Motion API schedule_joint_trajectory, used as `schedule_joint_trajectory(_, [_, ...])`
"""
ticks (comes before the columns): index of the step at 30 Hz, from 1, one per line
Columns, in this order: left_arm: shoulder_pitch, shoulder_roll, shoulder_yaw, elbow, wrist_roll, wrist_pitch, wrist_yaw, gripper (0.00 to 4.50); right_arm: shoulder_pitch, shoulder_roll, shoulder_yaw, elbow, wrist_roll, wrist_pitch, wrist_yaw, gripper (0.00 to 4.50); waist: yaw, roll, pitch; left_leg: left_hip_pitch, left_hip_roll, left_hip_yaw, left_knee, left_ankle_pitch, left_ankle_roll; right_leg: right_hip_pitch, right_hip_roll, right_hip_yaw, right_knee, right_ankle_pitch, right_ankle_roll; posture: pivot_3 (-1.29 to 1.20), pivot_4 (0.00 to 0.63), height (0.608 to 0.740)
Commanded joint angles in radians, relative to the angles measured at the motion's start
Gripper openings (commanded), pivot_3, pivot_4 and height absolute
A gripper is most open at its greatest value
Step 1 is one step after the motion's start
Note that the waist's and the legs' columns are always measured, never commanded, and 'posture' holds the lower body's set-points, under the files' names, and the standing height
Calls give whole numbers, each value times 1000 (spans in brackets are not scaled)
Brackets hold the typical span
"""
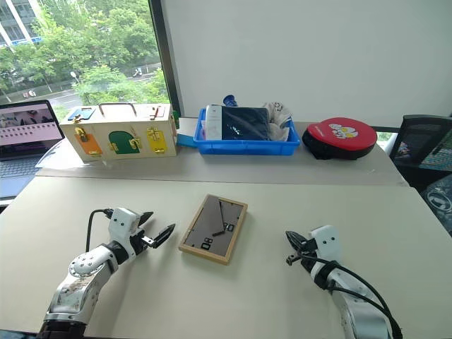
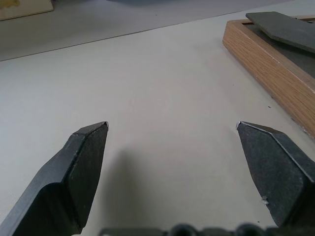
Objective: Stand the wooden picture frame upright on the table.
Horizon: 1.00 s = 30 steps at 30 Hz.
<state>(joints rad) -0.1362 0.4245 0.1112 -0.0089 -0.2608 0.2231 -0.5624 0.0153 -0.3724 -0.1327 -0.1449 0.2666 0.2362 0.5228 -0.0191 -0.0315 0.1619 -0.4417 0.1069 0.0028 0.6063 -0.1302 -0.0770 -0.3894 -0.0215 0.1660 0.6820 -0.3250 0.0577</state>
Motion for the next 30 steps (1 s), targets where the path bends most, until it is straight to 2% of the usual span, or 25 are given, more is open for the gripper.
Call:
schedule_joint_trajectory(1, [-31, 53, 47, -74, -141, 117, -101, 4500, -43, -64, -22, -37, 21, -41, 69, 20, 0, 0, 0, 0, 0, 0, 0, 0, 0, 0, 0, 0, 0, 0, 0, 0, 150, 704])
schedule_joint_trajectory(3, [-90, 167, 52, -133, -263, 235, -271, 4500, -102, -210, 31, -81, -34, -101, 220, 20, -4, 0, 4, -1, 0, 0, 1, 0, 0, -1, 0, 0, 0, 0, 0, 0, 150, 704])
schedule_joint_trajectory(6, [-144, 259, 41, -147, -322, 304, -372, 4500, -166, -316, 74, -73, -62, -173, 320, 20, -6, 1, 8, -3, 0, 0, 1, 2, 1, -3, 0, 0, 2, -2, 7, 0, 150, 704])
schedule_joint_trajectory(9, [-180, 300, 13, -124, -272, 249, -415, 4500, -199, -364, 87, -77, -13, -116, 387, 20, -6, 0, 4, 2, 0, -1, 0, 0, 2, 3, 0, -2, -1, -4, 7, 0, 150, 704])
schedule_joint_trajectory(12, [-222, 319, -8, -94, -235, 201, -455, 4500, -221, -389, 91, -112, 52, -22, 439, 20, -2, 0, 5, -1, -1, -1, 0, -2, 2, 1, -1, -2, -2, -2, 1, 0, 150, 704])
schedule_joint_trajectory(18, [-269, 314, -23, -37, -209, 168, -492, 4500, -217, -411, 109, -178, 94, 107, 452, 20, 4, 0, 6, -4, -1, -2, 2, -2, 3, 0, -1, -3, -2, -2, 1, 0, 150, 704])
schedule_joint_trajectory(21, [-285, 299, -18, -5, -208, 174, -483, 3764, -211, -405, 105, -187, 93, 131, 444, 0, 3, 0, 6, -4, -1, -2, 3, -2, 3, 1, -1, -3, -1, -2, 1, 0, 150, 704])
schedule_joint_trajectory(22, [-288, 297, -18, 4, -205, 171, -483, 3309, -210, -404, 104, -188, 91, 137, 441, 0, 3, 0, 6, -4, -1, -2, 3, -2, 3, 0, -1, -3, -1, -2, 1, 0, 150, 704])
schedule_joint_trajectory(23, [-290, 297, -19, 10, -202, 166, -484, 3063, -209, -402, 103, -187, 89, 140, 439, 0, 3, 0, 6, -4, -1, -2, 3, -2, 3, 0, -1, -3, -1, -2, 1, 0, 150, 704])
schedule_joint_trajectory(27, [-320, 276, -71, 108, -87, 100, -419, 1573, -204, -395, 117, -155, 52, 144, 409, 0, 4, 0, 6, -4, -1, -2, 3, -2, 3, 1, -1, -4, -1, -2, 1, 0, 150, 704])
schedule_joint_trajectory(30, [-347, 206, -148, 176, 22, 77, -314, 550, -255, -357, 175, -82, -19, 154, 347, 0, 5, 0, 6, -4, -1, -2, 4, -2, 3, 1, -1, -4, -1, -1, 1, 0, 150, 704])
